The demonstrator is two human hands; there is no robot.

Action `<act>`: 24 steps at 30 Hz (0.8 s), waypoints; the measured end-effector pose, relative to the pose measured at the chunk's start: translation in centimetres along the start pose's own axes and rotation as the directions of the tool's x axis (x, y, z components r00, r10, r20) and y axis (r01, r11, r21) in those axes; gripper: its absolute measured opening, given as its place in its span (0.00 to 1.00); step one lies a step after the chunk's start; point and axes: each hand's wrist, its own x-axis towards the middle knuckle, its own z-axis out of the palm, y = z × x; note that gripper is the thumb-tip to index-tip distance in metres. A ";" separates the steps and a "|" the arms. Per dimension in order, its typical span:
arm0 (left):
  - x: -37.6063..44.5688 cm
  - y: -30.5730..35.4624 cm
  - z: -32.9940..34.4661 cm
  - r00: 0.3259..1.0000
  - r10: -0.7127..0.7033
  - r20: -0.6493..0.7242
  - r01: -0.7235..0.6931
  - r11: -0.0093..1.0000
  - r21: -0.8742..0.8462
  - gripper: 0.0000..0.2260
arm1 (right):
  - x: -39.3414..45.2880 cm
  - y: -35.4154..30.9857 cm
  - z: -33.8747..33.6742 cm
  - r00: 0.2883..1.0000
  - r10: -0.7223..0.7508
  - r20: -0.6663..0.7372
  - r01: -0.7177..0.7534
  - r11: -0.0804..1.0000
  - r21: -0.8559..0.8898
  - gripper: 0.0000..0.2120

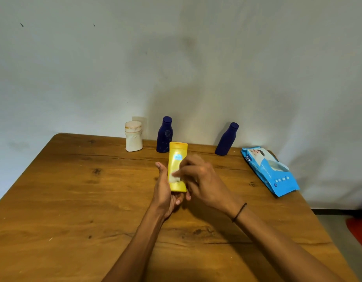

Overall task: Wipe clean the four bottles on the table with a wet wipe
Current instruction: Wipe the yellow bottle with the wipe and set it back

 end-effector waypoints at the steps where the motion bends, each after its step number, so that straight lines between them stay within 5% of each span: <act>1: 0.2 -0.1 -0.1 1.000 0.002 -0.031 -0.002 1.000 -0.002 0.42 | -0.9 -0.4 0.1 0.998 -0.020 0.060 0.019 1.000 0.015 0.13; 7: 0.2 -0.4 0.2 0.999 -0.017 -0.045 0.018 0.999 0.029 0.35 | -2.8 0.6 -0.7 0.986 -0.051 0.162 0.050 0.999 0.009 0.10; 12: 0.1 -0.2 0.3 0.995 0.026 0.091 -0.027 1.000 0.009 0.31 | -0.8 1.0 -1.1 1.000 -0.018 0.007 0.018 0.998 -0.060 0.10; 16: -0.1 -0.2 0.7 0.996 0.052 0.072 -0.055 0.998 0.040 0.27 | 0.4 0.5 -0.2 0.996 0.025 -0.090 -0.037 0.990 -0.134 0.11; 20: 0.2 0.0 0.3 0.991 0.093 -0.093 -0.087 0.994 0.070 0.29 | -1.0 -0.2 0.3 0.997 -0.048 0.060 0.050 0.998 -0.035 0.12; 24: 0.2 0.0 0.6 0.989 0.108 -0.105 -0.091 0.983 0.159 0.27 | -2.4 0.7 -0.7 0.990 -0.062 0.127 0.059 0.998 0.029 0.13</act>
